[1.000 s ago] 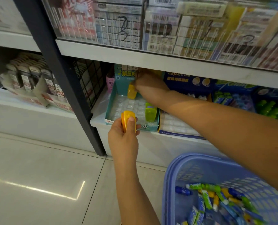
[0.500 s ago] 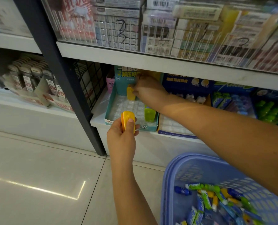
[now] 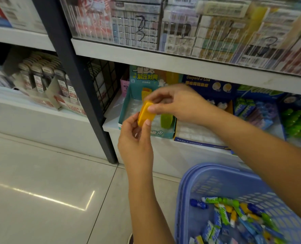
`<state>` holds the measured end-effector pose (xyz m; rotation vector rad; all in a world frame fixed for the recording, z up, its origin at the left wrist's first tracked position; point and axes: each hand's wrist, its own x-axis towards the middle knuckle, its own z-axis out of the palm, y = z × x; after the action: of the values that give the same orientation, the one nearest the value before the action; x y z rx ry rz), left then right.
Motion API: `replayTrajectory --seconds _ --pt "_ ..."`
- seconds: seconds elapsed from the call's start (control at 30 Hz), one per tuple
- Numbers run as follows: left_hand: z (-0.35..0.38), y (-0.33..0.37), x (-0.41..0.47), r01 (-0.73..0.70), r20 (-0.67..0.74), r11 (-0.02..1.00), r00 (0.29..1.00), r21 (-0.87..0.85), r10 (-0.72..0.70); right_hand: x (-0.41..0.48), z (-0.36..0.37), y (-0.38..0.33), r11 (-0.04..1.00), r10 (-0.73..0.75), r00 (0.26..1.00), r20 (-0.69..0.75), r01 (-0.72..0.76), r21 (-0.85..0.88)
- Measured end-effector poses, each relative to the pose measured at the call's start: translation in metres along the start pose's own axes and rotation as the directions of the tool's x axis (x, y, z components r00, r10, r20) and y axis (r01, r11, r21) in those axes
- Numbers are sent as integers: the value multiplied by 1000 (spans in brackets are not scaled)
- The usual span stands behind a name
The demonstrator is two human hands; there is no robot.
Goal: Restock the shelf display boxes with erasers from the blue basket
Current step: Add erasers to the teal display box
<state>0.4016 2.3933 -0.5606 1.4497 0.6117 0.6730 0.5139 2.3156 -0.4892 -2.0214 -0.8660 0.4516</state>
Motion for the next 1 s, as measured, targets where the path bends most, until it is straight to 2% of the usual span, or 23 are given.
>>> replayTrajectory --seconds 0.07,0.13,0.23,0.4,0.67,0.8,1.0 --pt "4 -7 -2 -13 -15 978 1000 210 17 15 -2 8 999 23 977 -211 -31 -38" --pt "7 -14 -5 -18 -7 942 1000 336 21 31 1 16 988 0 949 -316 -49 -148" --pt "10 -23 -8 -26 -20 925 999 379 36 50 13 31 948 -38 957 -287 -56 -313" --pt "11 -29 -7 -35 -69 931 996 363 64 64 17 40 874 -75 968 -241 -52 -482" --pt "9 -28 -5 -31 -63 935 996 352 57 68 19 33 755 -73 984 -162 -52 -654" --pt "8 -27 -5 -18 -53 936 998 352 39 67 19 32 762 -34 985 -167 -83 -642" --pt "8 -27 -4 -9 -42 934 999 356 26 57 19 31 729 -80 985 -156 -49 -683"
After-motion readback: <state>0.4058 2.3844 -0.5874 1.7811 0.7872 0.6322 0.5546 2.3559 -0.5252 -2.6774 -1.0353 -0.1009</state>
